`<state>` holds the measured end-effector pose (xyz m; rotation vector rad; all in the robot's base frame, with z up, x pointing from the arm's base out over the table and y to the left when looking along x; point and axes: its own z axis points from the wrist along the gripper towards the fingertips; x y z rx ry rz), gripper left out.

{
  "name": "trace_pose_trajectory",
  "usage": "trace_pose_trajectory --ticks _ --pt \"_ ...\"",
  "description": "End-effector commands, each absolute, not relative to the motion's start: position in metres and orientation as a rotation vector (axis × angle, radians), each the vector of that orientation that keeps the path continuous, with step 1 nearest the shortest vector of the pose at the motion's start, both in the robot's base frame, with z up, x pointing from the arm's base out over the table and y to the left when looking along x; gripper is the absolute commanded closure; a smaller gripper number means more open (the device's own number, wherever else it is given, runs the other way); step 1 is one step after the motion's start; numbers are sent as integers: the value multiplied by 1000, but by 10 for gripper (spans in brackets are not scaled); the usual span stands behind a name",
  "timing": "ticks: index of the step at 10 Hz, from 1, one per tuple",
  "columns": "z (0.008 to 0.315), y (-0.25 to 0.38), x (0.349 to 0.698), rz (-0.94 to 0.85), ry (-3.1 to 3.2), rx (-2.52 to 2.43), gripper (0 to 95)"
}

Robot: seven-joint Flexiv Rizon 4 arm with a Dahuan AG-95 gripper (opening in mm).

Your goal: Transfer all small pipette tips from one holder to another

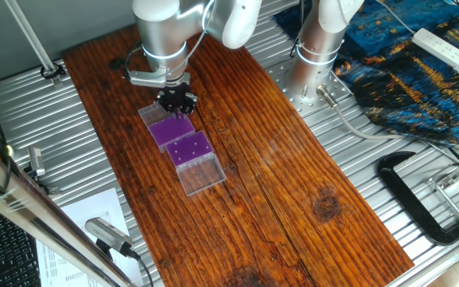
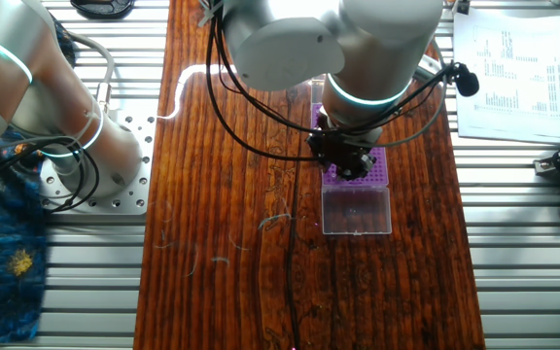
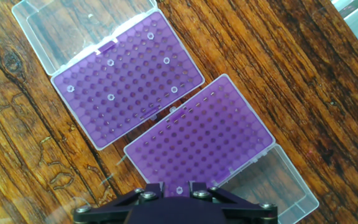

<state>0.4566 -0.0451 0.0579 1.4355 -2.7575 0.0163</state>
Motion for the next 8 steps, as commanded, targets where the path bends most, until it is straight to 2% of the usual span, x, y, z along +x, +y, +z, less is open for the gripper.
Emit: trace_pose_trajectory --ticks 1,8 --pt "60 -49 455 17 -2758 1437 760" --pt "58 -50 464 13 -2770 1449 760"
